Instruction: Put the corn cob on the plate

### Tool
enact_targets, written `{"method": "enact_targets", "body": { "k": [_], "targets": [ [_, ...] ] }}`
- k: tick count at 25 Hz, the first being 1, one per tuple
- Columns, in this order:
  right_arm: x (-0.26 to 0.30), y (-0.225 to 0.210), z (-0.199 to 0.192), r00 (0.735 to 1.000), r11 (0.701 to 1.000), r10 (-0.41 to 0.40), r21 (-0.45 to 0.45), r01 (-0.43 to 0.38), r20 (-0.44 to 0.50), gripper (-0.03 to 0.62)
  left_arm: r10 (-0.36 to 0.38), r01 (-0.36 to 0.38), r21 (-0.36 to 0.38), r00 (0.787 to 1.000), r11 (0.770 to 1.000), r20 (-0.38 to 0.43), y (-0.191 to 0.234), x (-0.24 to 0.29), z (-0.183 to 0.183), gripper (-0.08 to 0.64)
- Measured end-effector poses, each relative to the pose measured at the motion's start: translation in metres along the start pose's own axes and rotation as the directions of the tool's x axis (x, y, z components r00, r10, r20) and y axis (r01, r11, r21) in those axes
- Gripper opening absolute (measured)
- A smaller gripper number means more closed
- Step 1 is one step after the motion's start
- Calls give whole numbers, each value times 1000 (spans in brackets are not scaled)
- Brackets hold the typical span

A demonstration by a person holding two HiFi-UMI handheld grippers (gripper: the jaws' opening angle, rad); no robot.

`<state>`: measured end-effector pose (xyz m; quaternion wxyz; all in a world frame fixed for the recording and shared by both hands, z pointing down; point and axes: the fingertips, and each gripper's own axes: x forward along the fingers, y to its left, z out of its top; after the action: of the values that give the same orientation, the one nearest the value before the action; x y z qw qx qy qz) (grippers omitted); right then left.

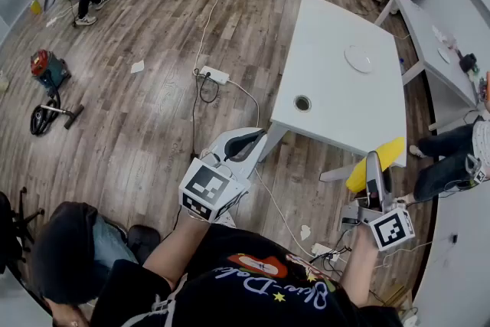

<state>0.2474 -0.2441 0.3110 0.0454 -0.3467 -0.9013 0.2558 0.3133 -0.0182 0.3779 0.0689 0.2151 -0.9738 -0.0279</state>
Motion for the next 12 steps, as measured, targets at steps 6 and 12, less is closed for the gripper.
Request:
{"method": "enact_targets", "body": {
  "k": [6, 12],
  "targets": [
    [102, 16, -24, 998, 998, -57, 0, 57, 23, 260, -30, 30, 1, 1000, 1000, 8, 117, 23, 15, -14],
    [164, 16, -34, 977, 980, -198, -1, 199, 76, 259, -140, 140, 18, 990, 990, -5, 200, 57, 28, -14]
  ]
}}
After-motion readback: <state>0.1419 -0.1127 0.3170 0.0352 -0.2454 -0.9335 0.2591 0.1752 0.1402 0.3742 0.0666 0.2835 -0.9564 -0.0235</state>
